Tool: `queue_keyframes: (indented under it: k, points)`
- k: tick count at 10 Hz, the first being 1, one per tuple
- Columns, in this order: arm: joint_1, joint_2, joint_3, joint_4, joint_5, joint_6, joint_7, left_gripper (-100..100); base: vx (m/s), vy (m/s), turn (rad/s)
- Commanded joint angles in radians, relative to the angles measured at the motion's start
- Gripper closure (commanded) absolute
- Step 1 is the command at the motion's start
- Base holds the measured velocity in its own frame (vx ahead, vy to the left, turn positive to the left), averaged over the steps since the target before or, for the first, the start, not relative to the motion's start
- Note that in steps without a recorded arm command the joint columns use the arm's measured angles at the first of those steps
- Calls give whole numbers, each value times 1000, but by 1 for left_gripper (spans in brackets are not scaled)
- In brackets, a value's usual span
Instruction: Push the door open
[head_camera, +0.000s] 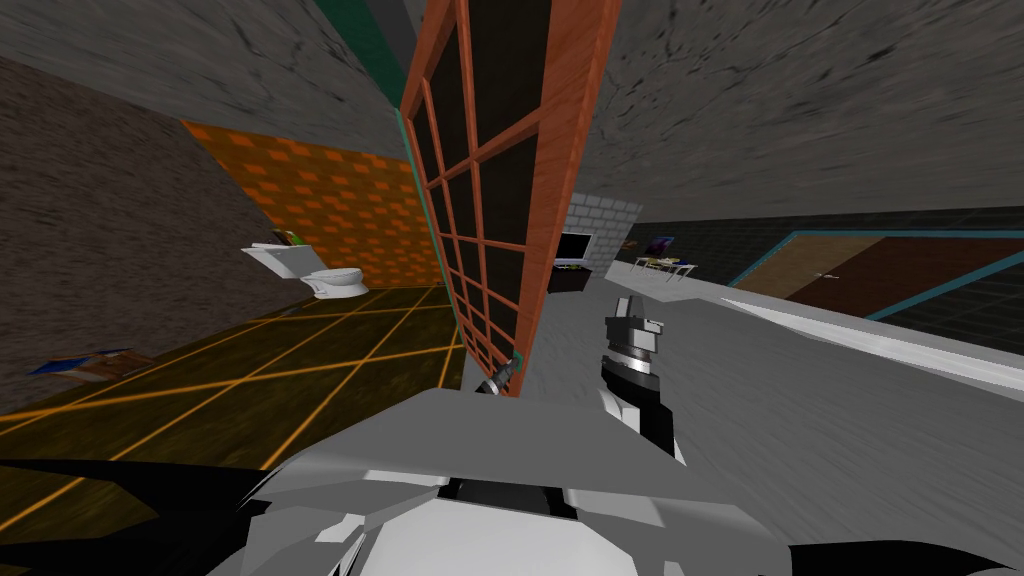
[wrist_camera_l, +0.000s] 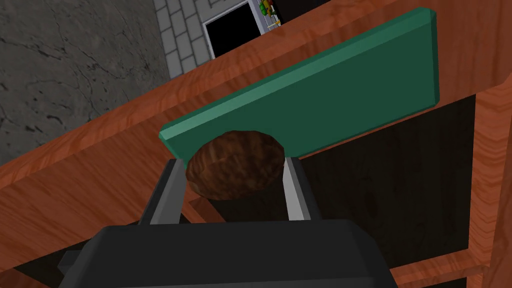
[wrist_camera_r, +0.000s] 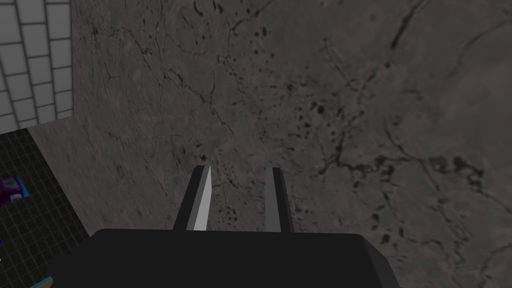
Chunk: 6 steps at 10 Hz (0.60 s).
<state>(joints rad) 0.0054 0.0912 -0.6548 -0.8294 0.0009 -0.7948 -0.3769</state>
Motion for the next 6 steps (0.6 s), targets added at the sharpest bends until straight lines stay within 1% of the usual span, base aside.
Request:
queue_keyframes:
  k: [1, 2, 3, 4, 5, 6]
  points:
    - [0, 2, 2, -3, 10, 1, 40, 100, 18, -19, 3]
    - [0, 3, -2, -4, 23, 1, 73, 100, 15, -11, -3]
    - [0, 3, -2, -4, 23, 1, 82, 100, 18, -8, -1]
    - [1, 4, -6, -5, 36, 0, 119, 100, 21, -13, -4]
    - [1, 4, -6, -5, 36, 0, 124, 100, 17, -12, 1]
    - [1, 5, -11, -6, 49, 0, 163, 100, 18, -14, -2]
